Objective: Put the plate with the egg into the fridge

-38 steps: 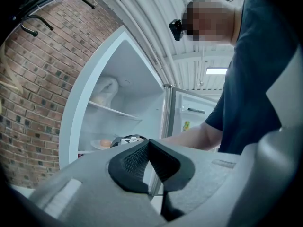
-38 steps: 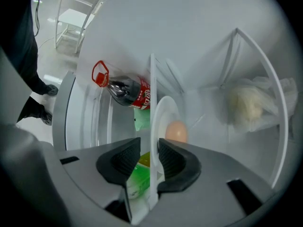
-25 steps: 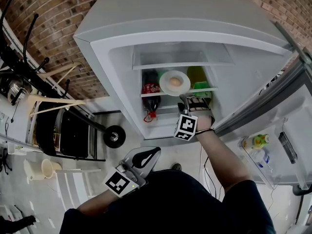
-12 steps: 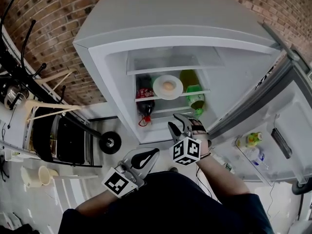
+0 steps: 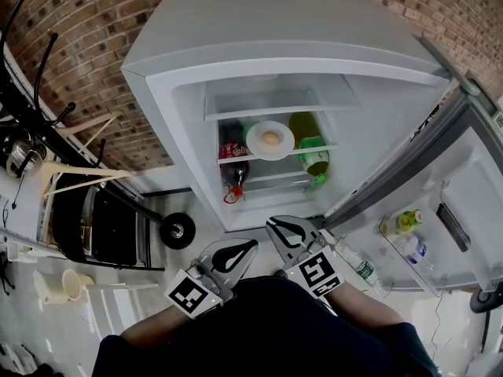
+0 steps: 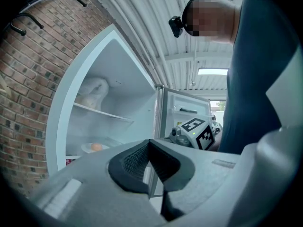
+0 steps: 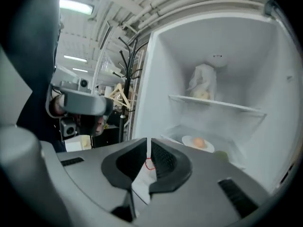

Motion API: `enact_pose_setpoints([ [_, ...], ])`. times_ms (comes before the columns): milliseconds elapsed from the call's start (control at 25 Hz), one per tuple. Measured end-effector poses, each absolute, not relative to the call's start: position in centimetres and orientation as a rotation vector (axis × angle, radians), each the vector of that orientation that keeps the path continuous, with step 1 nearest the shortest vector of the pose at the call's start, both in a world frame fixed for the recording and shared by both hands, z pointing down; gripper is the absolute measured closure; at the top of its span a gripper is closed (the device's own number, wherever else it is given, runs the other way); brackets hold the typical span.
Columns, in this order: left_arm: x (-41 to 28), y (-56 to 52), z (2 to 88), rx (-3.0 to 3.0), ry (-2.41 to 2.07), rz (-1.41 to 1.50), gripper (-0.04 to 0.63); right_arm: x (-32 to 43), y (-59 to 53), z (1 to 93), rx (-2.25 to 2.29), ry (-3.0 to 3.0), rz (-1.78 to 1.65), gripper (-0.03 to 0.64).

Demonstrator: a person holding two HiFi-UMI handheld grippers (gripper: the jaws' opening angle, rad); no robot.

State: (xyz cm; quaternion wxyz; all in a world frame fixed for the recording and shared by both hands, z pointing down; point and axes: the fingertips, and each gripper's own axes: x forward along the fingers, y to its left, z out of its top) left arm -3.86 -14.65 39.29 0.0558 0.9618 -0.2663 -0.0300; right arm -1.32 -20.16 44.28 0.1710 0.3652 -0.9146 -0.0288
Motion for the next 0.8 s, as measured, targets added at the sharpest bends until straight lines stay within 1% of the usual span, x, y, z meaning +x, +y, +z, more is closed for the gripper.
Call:
enact_pose_setpoints([
  [320, -3.7, -14.2, 39.2, 2.931, -0.785, -0.077, 0.595, -2.6, -16.6, 39.7, 0.971, -2.872, 0.016, 0.6],
  [520, -3.6, -14.2, 39.2, 2.93, -0.782, -0.069, 0.595, -1.6, -16.5, 40.7, 1.056, -2.909, 0.173, 0.606],
  [800, -3.6, -14.2, 39.3, 2.924, -0.784, -0.066, 0.594, -1.0, -16.7, 40.8, 1.087, -2.921, 0.194, 0.606],
])
